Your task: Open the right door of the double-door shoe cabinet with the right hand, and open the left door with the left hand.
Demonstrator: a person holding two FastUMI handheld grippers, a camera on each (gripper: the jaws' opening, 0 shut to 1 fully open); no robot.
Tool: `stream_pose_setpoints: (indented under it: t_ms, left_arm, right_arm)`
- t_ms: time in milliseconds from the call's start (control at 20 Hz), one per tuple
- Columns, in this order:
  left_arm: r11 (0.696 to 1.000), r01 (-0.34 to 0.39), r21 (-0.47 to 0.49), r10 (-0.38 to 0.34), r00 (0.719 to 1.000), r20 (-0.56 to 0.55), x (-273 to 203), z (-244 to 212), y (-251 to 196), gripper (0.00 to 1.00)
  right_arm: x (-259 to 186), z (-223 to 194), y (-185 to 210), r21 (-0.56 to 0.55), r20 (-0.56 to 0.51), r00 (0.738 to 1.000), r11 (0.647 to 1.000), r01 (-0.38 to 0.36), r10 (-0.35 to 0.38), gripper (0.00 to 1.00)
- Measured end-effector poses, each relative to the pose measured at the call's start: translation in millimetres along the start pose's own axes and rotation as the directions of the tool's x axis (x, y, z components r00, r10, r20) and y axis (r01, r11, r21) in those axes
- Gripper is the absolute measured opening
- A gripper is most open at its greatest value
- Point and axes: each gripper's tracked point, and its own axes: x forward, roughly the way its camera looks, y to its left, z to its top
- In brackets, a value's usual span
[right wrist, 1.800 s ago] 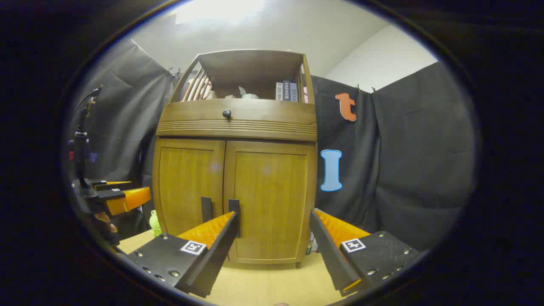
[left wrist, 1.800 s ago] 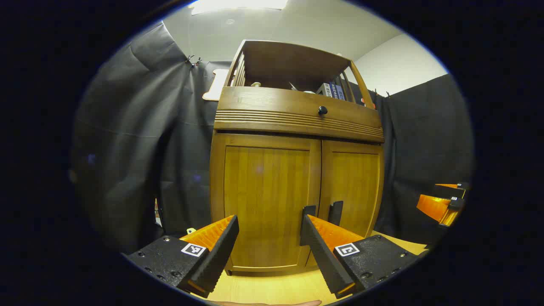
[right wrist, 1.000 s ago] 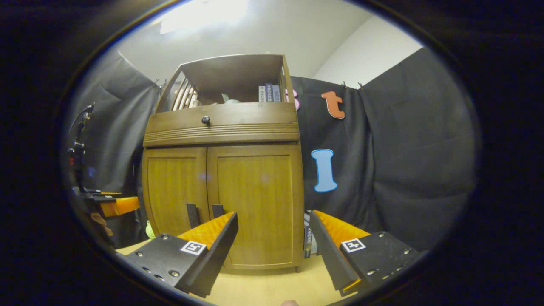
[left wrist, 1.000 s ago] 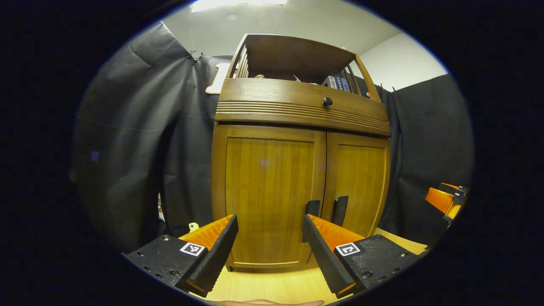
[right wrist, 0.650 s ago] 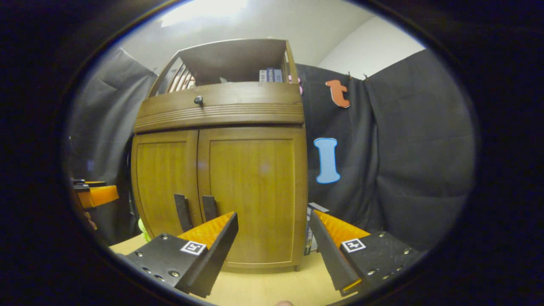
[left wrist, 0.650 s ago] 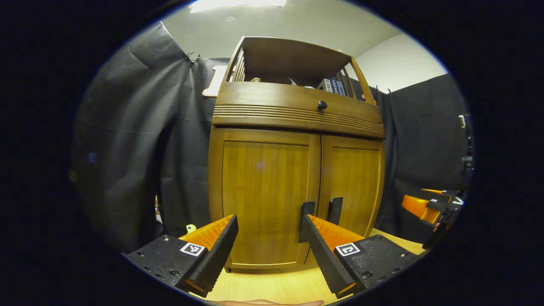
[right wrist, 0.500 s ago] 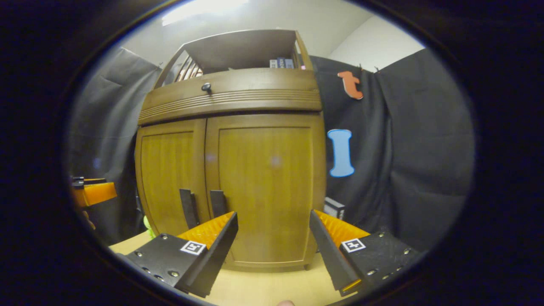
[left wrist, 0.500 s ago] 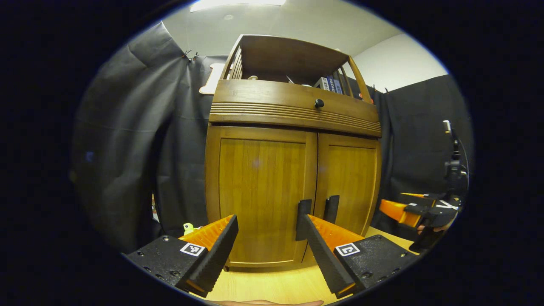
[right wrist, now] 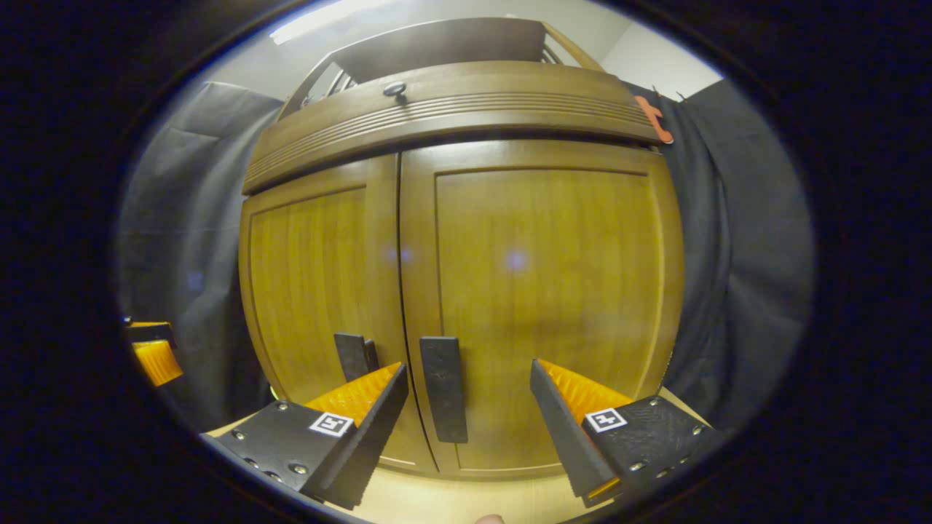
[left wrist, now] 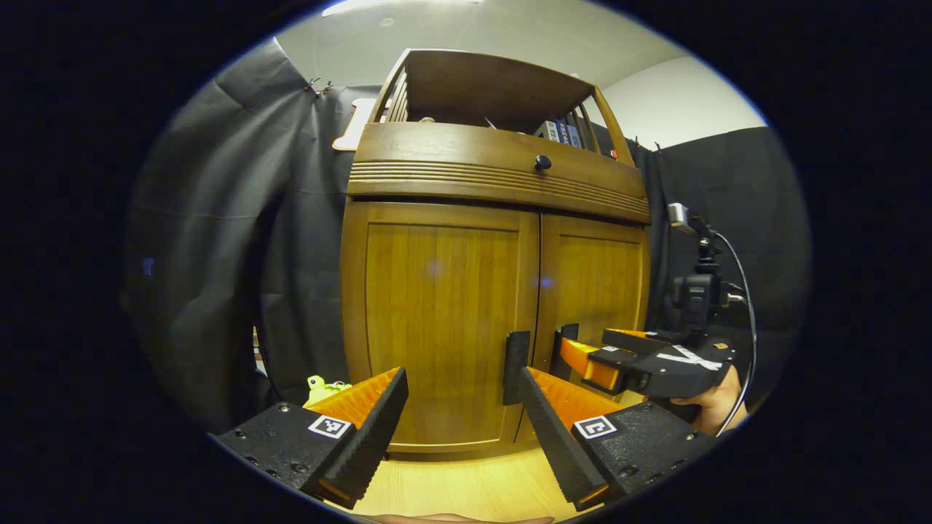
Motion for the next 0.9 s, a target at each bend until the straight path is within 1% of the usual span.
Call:
stream_pose_setpoints:
  t_ms: [50,100,200,250,300,350,400,450,500,550,600,650,700,750,900]
  left_arm:
    - [1.0,-0.001,0.0,0.001,1.0,-0.002,0.4,-0.4,1.7,0.95]
    - [1.0,0.0,0.002,0.0,1.0,0.001,0.4,1.0,3.0,0.92]
    - [1.0,0.002,0.002,-0.002,1.0,0.017,-0.4,4.4,4.0,0.92]
    - [1.0,0.003,0.001,-0.003,1.0,0.02,0.3,5.0,4.8,0.92]
    - [1.0,0.002,0.001,-0.002,1.0,0.021,1.2,5.2,5.5,0.96]
    - [1.0,0.001,0.003,-0.001,1.0,0.02,1.3,4.6,6.8,0.96]
    - [1.0,0.0,0.007,-0.001,1.0,0.02,1.5,4.7,8.5,0.92]
    - [1.0,-0.003,0.012,0.003,1.0,0.018,2.5,3.7,9.2,0.92]
    - [1.0,-0.009,0.014,0.008,1.0,0.019,3.1,3.8,10.9,0.92]
    - [1.0,-0.011,0.016,0.011,1.0,0.019,3.3,3.7,13.0,0.96]
    - [1.0,-0.015,0.016,0.014,1.0,0.02,4.4,4.5,14.2,0.92]
    - [1.0,-0.022,0.021,0.021,1.0,0.021,3.9,3.9,16.2,0.92]
    - [0.999,-0.029,0.023,0.029,0.999,0.02,4.6,4.1,18.5,0.96]
    - [0.999,-0.033,0.022,0.033,0.999,0.022,5.3,3.6,19.5,0.92]
    - [0.999,-0.045,0.022,0.044,0.999,0.018,6.3,3.7,20.6,0.92]
  right_arm:
    - [7.6,-3.2,3.0,-0.022,-0.009,1.0,1.0,0.006,-0.006,1.0]
    - [12.8,-6.8,3.8,-0.028,-0.019,1.0,0.999,0.019,-0.02,1.0]
    - [21.6,-12.5,8.4,-0.004,-0.028,1.0,1.0,0.002,-0.003,1.0]
    - [26.6,-15.2,6.8,-0.004,-0.041,0.999,1.0,0.012,-0.012,0.96]
    - [32.6,-21.8,6.7,-0.003,-0.069,0.998,1.0,0.014,-0.014,0.8]
    - [38.7,-29.1,11.3,0.02,-0.092,0.996,1.0,-0.012,0.014,0.64]
    - [44.9,-39.0,11.1,0.016,-0.095,0.995,0.999,-0.03,0.032,0.48]
    - [37.5,-31.2,14.0,0.026,-0.093,0.995,0.999,-0.036,0.038,0.32]
    - [34.6,-32.6,13.8,0.027,-0.094,0.994,0.998,-0.05,0.052,0.27]
    - [34.5,-29.8,13.1,0.05,-0.093,0.993,0.997,-0.066,0.071,0.27]
    - [27.3,-28.3,15.3,0.059,-0.094,0.991,0.994,-0.088,0.093,0.2]
    - [24.5,-25.9,15.6,0.055,-0.092,0.989,0.993,-0.109,0.114,0.2]
    - [20.0,-24.9,16.8,0.049,-0.088,0.987,0.99,-0.129,0.132,0.2]
    - [14.2,-22.1,17.8,0.051,-0.088,0.985,0.989,-0.142,0.146,0.2]
    - [-16.9,-20.8,14.5,0.056,-0.08,0.98,0.983,-0.176,0.18,0.2]
